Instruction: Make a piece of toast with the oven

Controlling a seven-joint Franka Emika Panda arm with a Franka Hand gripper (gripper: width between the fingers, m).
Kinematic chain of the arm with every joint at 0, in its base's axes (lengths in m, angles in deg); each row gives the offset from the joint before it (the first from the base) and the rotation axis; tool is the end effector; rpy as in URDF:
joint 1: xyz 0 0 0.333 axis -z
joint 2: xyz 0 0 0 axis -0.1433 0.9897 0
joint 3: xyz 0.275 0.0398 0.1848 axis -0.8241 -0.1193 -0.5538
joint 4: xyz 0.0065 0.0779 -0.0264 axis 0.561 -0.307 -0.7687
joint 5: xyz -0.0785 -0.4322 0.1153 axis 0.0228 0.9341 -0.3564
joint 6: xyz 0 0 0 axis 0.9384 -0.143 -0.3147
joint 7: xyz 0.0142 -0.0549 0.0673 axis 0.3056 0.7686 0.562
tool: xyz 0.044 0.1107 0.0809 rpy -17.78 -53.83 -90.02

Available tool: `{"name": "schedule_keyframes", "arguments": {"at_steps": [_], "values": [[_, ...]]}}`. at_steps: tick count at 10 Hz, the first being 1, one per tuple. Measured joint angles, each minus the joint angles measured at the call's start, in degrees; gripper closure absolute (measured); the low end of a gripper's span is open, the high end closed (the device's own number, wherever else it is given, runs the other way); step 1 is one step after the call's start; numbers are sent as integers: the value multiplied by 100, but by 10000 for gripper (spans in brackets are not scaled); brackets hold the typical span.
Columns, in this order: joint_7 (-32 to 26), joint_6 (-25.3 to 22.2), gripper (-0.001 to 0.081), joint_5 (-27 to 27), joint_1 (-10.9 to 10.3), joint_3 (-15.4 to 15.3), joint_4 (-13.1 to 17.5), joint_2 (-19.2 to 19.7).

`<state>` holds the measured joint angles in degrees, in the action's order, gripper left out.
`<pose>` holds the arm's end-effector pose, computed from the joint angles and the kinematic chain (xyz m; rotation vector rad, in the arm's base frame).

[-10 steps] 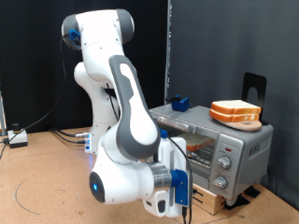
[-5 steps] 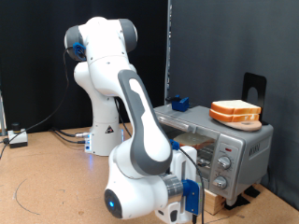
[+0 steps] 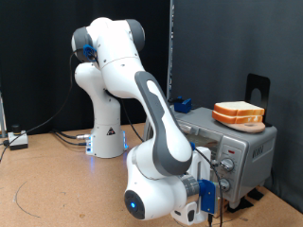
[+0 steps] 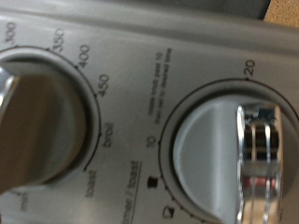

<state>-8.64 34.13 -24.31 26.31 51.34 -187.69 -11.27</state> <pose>0.6230 0.0981 0.1061 -1.7364 0.2957 0.6713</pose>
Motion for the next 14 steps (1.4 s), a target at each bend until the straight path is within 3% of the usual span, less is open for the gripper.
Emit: {"name": "schedule_keyframes", "arguments": {"at_steps": [4, 5, 7, 8, 9, 10, 11, 12, 14], "values": [[-177, 60, -3, -18, -9, -1, 19, 0], [-187, 62, 30, -21, -10, -3, 38, 0], [-187, 63, 304, -32, -13, -15, 46, 0], [-187, 112, 304, -31, -18, -17, 45, 8], [-187, 196, 493, -32, -24, -16, 44, 40], [-187, 264, 493, -32, -28, -16, 48, 77], [-187, 294, 632, -32, -27, -16, 73, 134], [-187, 274, 717, -30, -23, -16, 91, 152], [-247, 269, 716, -23, -24, -17, 97, 153]]}}
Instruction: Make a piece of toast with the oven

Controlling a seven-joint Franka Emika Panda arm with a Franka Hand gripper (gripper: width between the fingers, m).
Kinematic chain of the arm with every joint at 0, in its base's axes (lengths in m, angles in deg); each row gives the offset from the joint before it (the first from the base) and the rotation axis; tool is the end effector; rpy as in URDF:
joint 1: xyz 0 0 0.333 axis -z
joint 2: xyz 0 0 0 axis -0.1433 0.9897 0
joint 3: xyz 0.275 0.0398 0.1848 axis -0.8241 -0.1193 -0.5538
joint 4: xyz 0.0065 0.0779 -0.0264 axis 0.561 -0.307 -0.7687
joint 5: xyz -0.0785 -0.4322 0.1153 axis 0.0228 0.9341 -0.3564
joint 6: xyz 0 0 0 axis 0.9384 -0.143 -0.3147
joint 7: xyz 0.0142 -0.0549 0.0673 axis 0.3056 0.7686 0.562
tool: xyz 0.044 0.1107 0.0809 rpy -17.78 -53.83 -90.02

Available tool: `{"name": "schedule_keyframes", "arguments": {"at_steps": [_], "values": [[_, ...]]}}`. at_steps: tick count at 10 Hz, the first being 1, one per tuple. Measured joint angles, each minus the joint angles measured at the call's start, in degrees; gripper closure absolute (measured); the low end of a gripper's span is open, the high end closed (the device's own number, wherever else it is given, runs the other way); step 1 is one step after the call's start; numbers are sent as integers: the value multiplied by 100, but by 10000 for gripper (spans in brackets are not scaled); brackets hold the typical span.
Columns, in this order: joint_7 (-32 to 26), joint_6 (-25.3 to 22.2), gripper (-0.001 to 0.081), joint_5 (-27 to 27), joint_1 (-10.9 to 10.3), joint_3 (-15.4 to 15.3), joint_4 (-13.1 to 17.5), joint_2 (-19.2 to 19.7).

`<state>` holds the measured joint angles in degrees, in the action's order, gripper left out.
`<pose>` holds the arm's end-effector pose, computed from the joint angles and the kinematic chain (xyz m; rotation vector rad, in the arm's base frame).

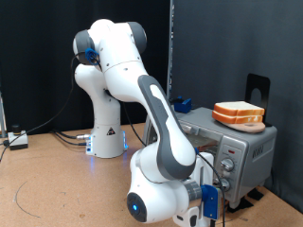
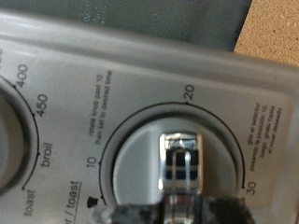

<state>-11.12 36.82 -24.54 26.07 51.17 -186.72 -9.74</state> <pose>0.6295 0.0990 0.0925 -1.7570 0.2859 0.6140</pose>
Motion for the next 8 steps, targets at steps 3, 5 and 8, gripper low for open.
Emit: {"name": "schedule_keyframes", "arguments": {"at_steps": [3, 5, 8], "values": [[-1419, 244, 716, -225, 56, -56, -201, -88], [-2720, 436, 716, -628, 165, -120, -488, -190], [-3434, 425, 790, -1187, 333, -292, -527, -261]]}}
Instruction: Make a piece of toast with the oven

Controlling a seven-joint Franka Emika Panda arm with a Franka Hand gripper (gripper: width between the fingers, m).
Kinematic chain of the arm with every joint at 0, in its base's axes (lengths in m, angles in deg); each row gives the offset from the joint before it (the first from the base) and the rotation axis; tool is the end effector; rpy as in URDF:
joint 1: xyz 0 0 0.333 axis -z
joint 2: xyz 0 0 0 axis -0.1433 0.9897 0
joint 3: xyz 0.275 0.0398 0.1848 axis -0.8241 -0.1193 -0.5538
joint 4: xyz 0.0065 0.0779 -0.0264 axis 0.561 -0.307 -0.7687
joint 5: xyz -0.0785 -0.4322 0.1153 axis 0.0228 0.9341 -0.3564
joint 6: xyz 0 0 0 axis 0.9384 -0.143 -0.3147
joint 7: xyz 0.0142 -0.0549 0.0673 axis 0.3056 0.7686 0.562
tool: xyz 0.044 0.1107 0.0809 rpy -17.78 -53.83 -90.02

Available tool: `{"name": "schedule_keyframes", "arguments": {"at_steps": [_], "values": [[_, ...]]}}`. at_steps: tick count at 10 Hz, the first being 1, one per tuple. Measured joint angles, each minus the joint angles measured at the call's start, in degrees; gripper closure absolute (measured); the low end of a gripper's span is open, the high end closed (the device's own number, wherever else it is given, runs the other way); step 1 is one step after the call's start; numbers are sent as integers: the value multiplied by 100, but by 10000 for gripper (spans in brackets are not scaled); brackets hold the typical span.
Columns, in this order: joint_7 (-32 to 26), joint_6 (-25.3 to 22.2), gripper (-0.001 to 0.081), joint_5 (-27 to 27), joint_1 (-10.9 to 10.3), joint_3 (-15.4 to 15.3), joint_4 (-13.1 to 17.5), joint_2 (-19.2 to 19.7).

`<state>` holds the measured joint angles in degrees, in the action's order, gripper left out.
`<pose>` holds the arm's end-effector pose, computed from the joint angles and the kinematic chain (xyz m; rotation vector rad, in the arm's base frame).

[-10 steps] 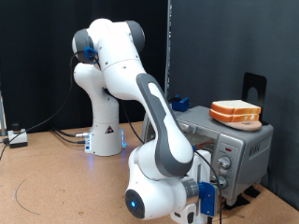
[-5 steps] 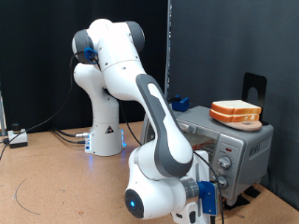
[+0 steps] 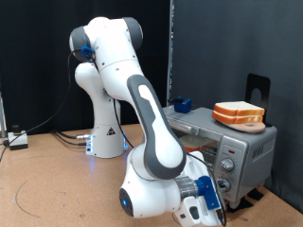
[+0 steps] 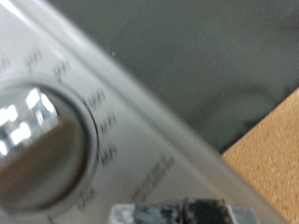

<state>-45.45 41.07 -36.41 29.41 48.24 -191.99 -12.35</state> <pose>0.6333 0.0995 0.1077 -1.6478 -0.0291 0.0468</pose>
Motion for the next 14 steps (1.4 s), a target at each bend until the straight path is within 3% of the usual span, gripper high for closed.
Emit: {"name": "schedule_keyframes", "arguments": {"at_steps": [3, 6, 9, 10, 11, 12, 13, 14], "values": [[356, -19, 802, -6, -1, -29, 35, -151], [1275, -88, 803, 341, -2, -7, 68, -231], [1576, -88, 803, 730, -5, 69, 106, -230], [1607, -88, 681, 769, -4, 93, 106, -228], [1631, -87, 681, 791, -4, 109, 106, -221], [1661, -86, 484, 802, -6, 117, 106, -206], [1704, -85, 346, 812, -12, 119, 105, -185], [1769, -85, 346, 817, -26, 119, 102, -158]]}}
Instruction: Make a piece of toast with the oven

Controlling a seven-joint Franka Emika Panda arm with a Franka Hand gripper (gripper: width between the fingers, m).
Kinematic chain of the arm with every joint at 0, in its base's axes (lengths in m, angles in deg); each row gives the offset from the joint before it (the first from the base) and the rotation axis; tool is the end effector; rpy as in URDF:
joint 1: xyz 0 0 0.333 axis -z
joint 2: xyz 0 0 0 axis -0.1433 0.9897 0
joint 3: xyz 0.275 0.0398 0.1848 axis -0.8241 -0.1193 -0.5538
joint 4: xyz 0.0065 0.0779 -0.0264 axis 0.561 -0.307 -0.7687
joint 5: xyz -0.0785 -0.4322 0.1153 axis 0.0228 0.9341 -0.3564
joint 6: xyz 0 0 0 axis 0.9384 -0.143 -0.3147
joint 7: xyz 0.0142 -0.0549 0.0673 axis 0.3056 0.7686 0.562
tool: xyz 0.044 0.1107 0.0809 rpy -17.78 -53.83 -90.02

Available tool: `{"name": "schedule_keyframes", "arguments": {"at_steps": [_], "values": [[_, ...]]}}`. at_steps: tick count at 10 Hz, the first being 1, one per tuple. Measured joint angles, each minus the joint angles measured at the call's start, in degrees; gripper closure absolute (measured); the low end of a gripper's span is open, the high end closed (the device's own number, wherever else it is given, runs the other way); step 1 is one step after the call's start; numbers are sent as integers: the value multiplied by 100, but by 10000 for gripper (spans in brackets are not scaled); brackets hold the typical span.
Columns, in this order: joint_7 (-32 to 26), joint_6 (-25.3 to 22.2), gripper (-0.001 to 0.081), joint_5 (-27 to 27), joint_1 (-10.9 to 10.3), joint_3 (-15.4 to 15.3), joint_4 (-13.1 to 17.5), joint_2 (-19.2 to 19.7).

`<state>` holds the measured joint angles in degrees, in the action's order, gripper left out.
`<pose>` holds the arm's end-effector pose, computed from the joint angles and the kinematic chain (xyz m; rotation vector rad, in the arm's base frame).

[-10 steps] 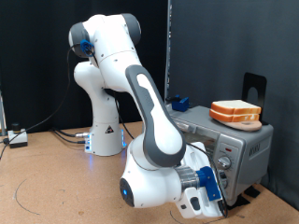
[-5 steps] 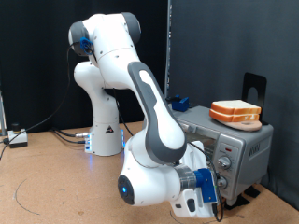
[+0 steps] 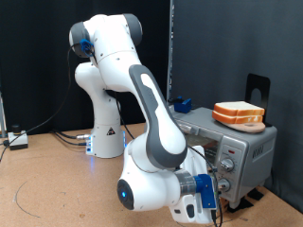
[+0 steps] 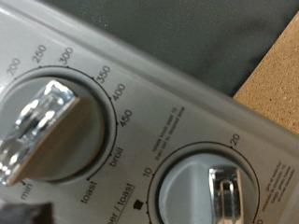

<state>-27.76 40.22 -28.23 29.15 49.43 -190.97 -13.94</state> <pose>0.6305 0.0839 0.1155 -1.7536 0.1101 0.3168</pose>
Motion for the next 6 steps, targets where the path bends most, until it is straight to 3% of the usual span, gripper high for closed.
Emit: {"name": "schedule_keyframes", "arguments": {"at_steps": [1, 2, 3, 6], "values": [[114, 3, 210, 1, -27, 0, -3, 33], [170, 23, 210, 1, -66, -1, -3, 86], [171, 51, 52, 1, -109, -1, -4, 141], [167, 109, -1, -2, -193, -11, -5, 220]]}}
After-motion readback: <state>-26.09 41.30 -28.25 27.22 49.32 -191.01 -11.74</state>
